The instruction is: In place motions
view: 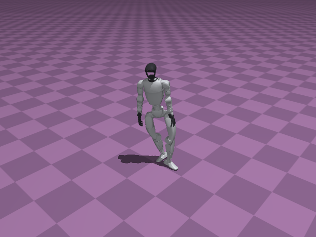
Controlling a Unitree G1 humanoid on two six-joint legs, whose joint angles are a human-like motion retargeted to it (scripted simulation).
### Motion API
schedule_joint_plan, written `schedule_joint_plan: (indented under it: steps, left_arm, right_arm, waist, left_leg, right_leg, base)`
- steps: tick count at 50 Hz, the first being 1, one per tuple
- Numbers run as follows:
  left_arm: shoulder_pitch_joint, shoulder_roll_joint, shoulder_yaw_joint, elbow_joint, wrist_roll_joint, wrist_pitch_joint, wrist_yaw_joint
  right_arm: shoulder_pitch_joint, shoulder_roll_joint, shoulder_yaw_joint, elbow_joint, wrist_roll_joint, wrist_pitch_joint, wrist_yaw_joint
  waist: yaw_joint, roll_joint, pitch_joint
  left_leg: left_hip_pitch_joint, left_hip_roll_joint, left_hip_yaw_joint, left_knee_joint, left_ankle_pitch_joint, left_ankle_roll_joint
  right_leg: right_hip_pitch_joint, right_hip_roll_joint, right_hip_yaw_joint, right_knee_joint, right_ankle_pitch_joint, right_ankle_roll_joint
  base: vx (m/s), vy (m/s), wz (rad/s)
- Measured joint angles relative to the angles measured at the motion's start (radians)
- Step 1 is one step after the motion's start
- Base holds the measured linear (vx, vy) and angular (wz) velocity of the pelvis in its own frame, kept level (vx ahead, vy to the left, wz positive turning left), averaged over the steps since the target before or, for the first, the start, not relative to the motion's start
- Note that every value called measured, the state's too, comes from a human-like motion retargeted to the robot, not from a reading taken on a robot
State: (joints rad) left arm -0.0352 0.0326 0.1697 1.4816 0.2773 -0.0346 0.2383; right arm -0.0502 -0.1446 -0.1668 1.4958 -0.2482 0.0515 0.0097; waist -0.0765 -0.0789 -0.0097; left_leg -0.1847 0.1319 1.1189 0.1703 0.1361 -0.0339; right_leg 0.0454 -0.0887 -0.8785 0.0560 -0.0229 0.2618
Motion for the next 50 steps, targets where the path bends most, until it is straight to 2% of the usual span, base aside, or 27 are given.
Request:
schedule_joint_plan:
  steps: [3,5,8,11,13,15,17,20,21,23,25,26,27,30,32,33,35,37,40,43,47,50]
  left_arm:
    - [-0.002,0.005,-0.003,-0.005,0.016,0.004,-0.014]
    - [0.003,0.008,-0.012,-0.01,0.028,0.003,-0.015]
    - [0.022,0.004,-0.012,-0.005,0.029,0.008,-0.009]
    - [0.041,-0.007,0.005,0.011,0.008,0.028,-0.004]
    - [0.068,-0.017,0.015,0.011,-0.007,0.032,-0.001]
    - [0.093,-0.018,0.039,0.0,-0.002,0.031,-0.015]
    - [0.1,0.002,0.055,-0.003,0.004,0.037,-0.027]
    - [0.065,0.04,0.034,0.019,0.005,0.055,-0.022]
    - [0.053,0.05,0.026,0.024,0.01,0.06,-0.022]
    - [0.038,0.064,0.013,0.027,0.027,0.068,-0.026]
    - [0.041,0.057,-0.008,0.017,0.056,0.071,-0.036]
    - [0.039,0.051,-0.019,0.007,0.07,0.071,-0.043]
    - [0.036,0.045,-0.028,-0.003,0.083,0.074,-0.049]
    - [0.016,0.029,-0.043,-0.033,0.12,0.097,-0.056]
    - [0.006,0.021,-0.045,-0.036,0.131,0.106,-0.06]
    - [-0.003,0.019,-0.042,-0.032,0.132,0.112,-0.063]
    - [-0.024,0.018,-0.022,-0.014,0.13,0.129,-0.074]
    - [-0.033,0.004,-0.005,-0.003,0.119,0.141,-0.074]
    - [-0.03,-0.002,-0.023,0.004,0.055,0.126,-0.08]
    - [-0.005,0.0,-0.012,0.008,0.058,0.118,-0.09]
    - [0.021,0.004,0.001,0.025,0.07,0.101,-0.063]
    - [0.029,0.007,-0.002,0.046,0.065,0.104,-0.054]
  right_arm:
    - [0.016,0.004,-0.014,0.078,-0.028,0.011,-0.005]
    - [0.02,0.003,-0.027,0.129,-0.045,0.024,0.011]
    - [0.03,0.0,-0.051,0.164,-0.093,0.045,0.05]
    - [0.05,0.002,-0.063,0.158,-0.108,0.043,0.031]
    - [0.064,-0.006,-0.051,0.155,-0.092,0.019,0.012]
    - [0.059,-0.012,-0.033,0.139,-0.099,0.022,0.012]
    - [0.038,0.002,-0.022,0.116,-0.105,0.046,0.01]
    - [0.003,0.017,-0.031,0.084,-0.063,0.019,0.012]
    - [-0.004,0.023,-0.027,0.075,-0.048,0.002,0.022]
    - [-0.006,0.037,-0.018,0.058,-0.033,-0.017,0.041]
    - [0.016,0.042,-0.013,0.046,-0.038,-0.015,0.047]
    - [0.026,0.041,-0.013,0.042,-0.043,-0.014,0.044]
    - [0.034,0.041,-0.013,0.039,-0.047,-0.014,0.043]
    - [0.046,0.044,-0.007,0.047,-0.06,-0.017,0.043]
    - [0.054,0.043,-0.002,0.065,-0.075,-0.013,0.045]
    - [0.056,0.043,-0.002,0.077,-0.085,-0.009,0.05]
    - [0.061,0.043,-0.004,0.099,-0.113,0.004,0.069]
    - [0.065,0.045,-0.019,0.107,-0.135,0.016,0.086]
    - [0.07,0.045,-0.032,0.101,-0.162,0.011,0.083]
    - [0.069,0.034,-0.024,0.088,-0.193,0.02,0.049]
    - [0.042,0.021,-0.034,0.066,-0.169,0.027,-0.006]
    - [0.031,0.019,-0.058,0.046,-0.123,-0.005,-0.013]
  waist:
    - [0.034,-0.008,-0.023]
    - [0.083,0.005,-0.021]
    - [0.129,0.021,-0.021]
    - [0.151,0.068,-0.02]
    - [0.118,0.125,0.015]
    - [0.069,0.177,0.033]
    - [0.06,0.214,0.02]
    - [-0.018,0.233,0.073]
    - [-0.035,0.235,0.088]
    - [-0.052,0.238,0.101]
    - [-0.07,0.231,0.089]
    - [-0.076,0.215,0.088]
    - [-0.08,0.199,0.089]
    - [-0.082,0.141,0.114]
    - [-0.069,0.119,0.133]
    - [-0.068,0.111,0.138]
    - [-0.053,0.082,0.124]
    - [-0.029,0.071,0.124]
    - [-0.007,0.054,0.124]
    - [-0.002,0.043,0.109]
    - [-0.003,0.042,0.097]
    - [0.016,0.035,0.104]
  left_leg:
    - [-0.013,-0.019,-0.001,0.003,0.042,0.026]
    - [0.003,-0.042,-0.042,-0.035,0.064,-0.035]
    - [-0.008,-0.091,-0.138,-0.1,0.086,-0.017]
    - [-0.013,-0.08,-0.241,-0.102,0.071,-0.003]
    - [0.053,-0.086,-0.347,-0.108,0.037,0.003]
    - [0.074,-0.061,-0.434,-0.108,0.029,0.003]
    - [0.017,0.017,-0.47,-0.101,0.057,-0.01]
    - [-0.015,0.089,-0.611,-0.072,0.097,-0.072]
    - [-0.01,0.084,-0.646,-0.079,0.094,-0.071]
    - [0.001,0.055,-0.699,-0.107,0.085,-0.046]
    - [0.026,-0.03,-0.729,-0.142,0.071,0.002]
    - [0.037,-0.059,-0.735,-0.151,0.071,0.008]
    - [0.048,-0.087,-0.744,-0.159,0.071,0.011]
    - [0.087,-0.155,-0.798,-0.173,0.071,0.011]
    - [0.118,-0.174,-0.815,-0.172,0.061,0.008]
    - [0.13,-0.179,-0.832,-0.168,0.055,0.003]
    - [0.126,-0.199,-0.872,-0.152,0.04,-0.006]
    - [0.119,-0.198,-0.895,-0.126,0.021,-0.015]
    - [0.109,-0.196,-0.928,-0.075,-0.018,-0.027]
    - [0.095,-0.198,-0.933,-0.025,-0.042,-0.034]
    - [0.079,-0.195,-0.898,0.032,-0.034,-0.026]
    - [0.069,-0.21,-0.909,0.072,-0.019,-0.008]
  right_leg:
    - [-0.015,0.009,-0.099,0.002,0.041,0.0]
    - [0.001,0.026,-0.144,0.009,0.068,0.0]
    - [0.035,0.03,-0.202,0.026,0.128,0.0]
    - [0.089,0.014,-0.228,0.097,0.26,0.0]
    - [0.166,-0.037,-0.162,0.239,0.351,0.0]
    - [0.109,-0.098,0.056,0.469,0.38,-0.034]
    - [-0.054,0.024,0.32,0.575,0.319,0.0]
    - [-0.204,0.297,0.623,0.71,0.196,0.0]
    - [-0.216,0.304,0.658,0.713,0.196,0.0]
    - [-0.23,0.251,0.692,0.665,0.206,0.0]
    - [-0.223,0.127,0.696,0.573,0.183,0.0]
    - [-0.225,0.104,0.698,0.517,0.145,-0.032]
    - [-0.227,0.095,0.719,0.454,0.104,-0.06]
    - [-0.22,0.16,0.926,0.239,-0.034,-0.124]
    - [-0.193,0.16,0.963,0.128,-0.034,-0.207]
    - [-0.169,0.157,0.936,0.102,-0.046,-0.214]
    - [-0.127,0.058,0.591,0.104,-0.057,-0.211]
    - [-0.12,0.077,0.719,0.106,-0.063,-0.167]
    - [-0.095,0.063,0.655,0.091,-0.078,-0.156]
    - [-0.09,0.054,0.66,0.087,-0.086,-0.143]
    - [-0.1,0.046,0.677,0.091,-0.086,-0.139]
    - [-0.106,0.031,0.717,0.102,-0.076,-0.13]
  base:
    - [0.04,0.1,2.54]
    - [0.13,0.26,1.78]
    - [0.22,0.35,1.67]
    - [0.37,0.41,1.67]
    - [0.58,0.51,2.21]
    - [0.41,0.32,1.65]
    - [0.07,-0.36,0.71]
    - [0.11,-0.77,1.69]
    - [0.24,-0.15,1.91]
    - [0.28,0.58,1.67]
    - [0.31,0.75,1.91]
    - [0.32,0.36,1.91]
    - [0.3,0.04,1.73]
    - [0.21,-0.1,1.54]
    - [0.19,-0.17,1.25]
    - [0.26,-0.2,1.25]
    - [0.25,-0.21,1.18]
    - [0.13,-0.23,0.99]
    - [0.12,-0.26,0.85]
    - [0.18,-0.15,0.1]
    - [0.09,-0.04,-0.49]
    - [0.05,-0.01,-0.8]
